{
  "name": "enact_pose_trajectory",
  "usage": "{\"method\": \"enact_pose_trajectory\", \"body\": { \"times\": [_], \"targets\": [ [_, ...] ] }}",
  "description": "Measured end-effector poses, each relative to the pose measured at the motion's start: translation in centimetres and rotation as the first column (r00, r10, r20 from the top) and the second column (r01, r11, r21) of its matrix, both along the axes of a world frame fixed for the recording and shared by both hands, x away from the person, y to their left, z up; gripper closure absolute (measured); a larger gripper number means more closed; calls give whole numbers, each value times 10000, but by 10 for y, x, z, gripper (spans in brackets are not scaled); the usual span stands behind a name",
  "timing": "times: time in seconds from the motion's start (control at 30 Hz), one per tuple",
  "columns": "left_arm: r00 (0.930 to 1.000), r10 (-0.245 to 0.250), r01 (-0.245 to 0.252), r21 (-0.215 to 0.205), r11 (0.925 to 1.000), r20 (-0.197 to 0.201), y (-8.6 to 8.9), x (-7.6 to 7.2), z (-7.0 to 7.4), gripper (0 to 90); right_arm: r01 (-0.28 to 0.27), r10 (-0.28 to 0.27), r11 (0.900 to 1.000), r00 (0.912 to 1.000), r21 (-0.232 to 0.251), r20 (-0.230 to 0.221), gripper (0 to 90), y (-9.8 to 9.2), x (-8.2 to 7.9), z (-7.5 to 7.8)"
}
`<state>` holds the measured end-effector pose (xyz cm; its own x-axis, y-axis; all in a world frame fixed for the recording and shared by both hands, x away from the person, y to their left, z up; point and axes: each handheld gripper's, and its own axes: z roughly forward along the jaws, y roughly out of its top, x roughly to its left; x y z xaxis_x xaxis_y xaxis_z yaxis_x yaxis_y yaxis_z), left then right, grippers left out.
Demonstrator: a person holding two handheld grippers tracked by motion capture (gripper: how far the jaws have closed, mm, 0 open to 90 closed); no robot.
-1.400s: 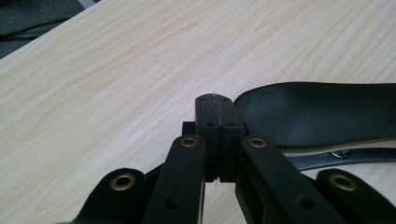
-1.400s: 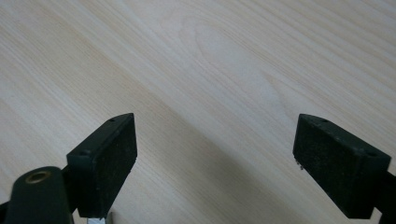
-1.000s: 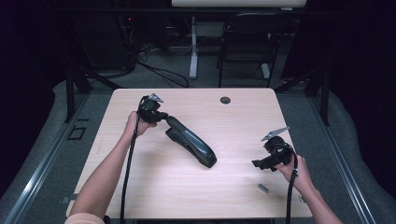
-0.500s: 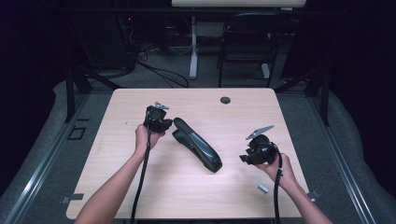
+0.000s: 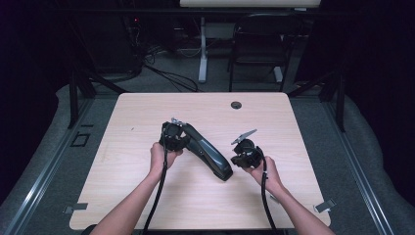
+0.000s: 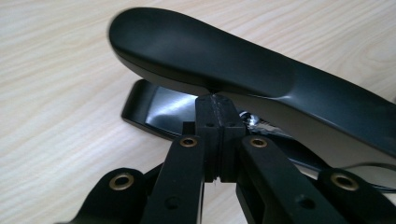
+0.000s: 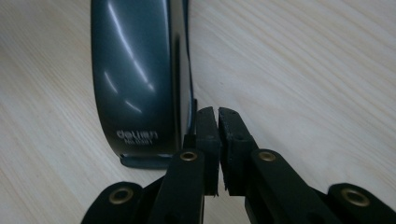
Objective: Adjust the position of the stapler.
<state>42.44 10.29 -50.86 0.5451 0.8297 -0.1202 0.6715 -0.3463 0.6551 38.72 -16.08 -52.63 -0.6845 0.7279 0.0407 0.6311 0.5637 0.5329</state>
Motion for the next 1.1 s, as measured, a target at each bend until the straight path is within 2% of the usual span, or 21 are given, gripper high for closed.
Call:
{"method": "enact_pose_trajectory", "body": {
  "times": [0.07,0.17,0.23,0.4,0.53,0.77,0.8,0.97,1.0,1.03,1.07,1.1],
  "targets": [
    [9999,-124,124,39,9999,53,-3,-3,0,899,-174,175,9998,9998,119,-84,884,6,2,-2],
    [9991,-399,398,132,9991,112,-9,-3,-1,900,-244,248,9995,9995,-179,198,900,14,-1,-3],
    [9988,-480,479,118,9988,86,-13,0,-3,900,-265,265,9996,9996,-4,106,900,13,-1,-4],
    [9970,-769,771,139,9969,-104,-22,1,-8,900,-482,481,9988,9988,74,92,900,19,-8,-4],
    [9960,-863,865,90,9962,-217,-22,2,-9,900,-724,722,9972,9973,161,96,900,28,-15,-5],
    [9925,-1123,1117,-163,9936,-486,-23,1,-10,900,-1000,990,9930,9949,623,195,900,40,-24,-6],
    [9909,-1222,1212,-210,9924,-562,-24,1,-10,900,-1088,1081,9908,9941,807,135,900,44,-27,-6],
    [9818,-1728,1703,-372,9847,-788,-27,0,-11,900,-1415,1399,9873,9898,720,275,900,55,-35,-5],
    [9789,-1860,1819,-542,9818,-851,-27,0,-11,900,-1523,1504,9858,9881,704,319,900,57,-36,-5],
    [9764,-1961,1920,-524,9800,-905,-27,0,-11,900,-1628,1609,9840,9865,725,315,900,60,-38,-5],
    [9697,-2256,2209,-582,9736,-936,-27,0,-11,900,-1684,1664,9831,9855,718,328,900,61,-38,-5],
    [9677,-2337,2284,-634,9715,-946,-27,0,-11,900,-1767,1749,9817,9841,707,307,900,64,-40,-6]
  ]
}}
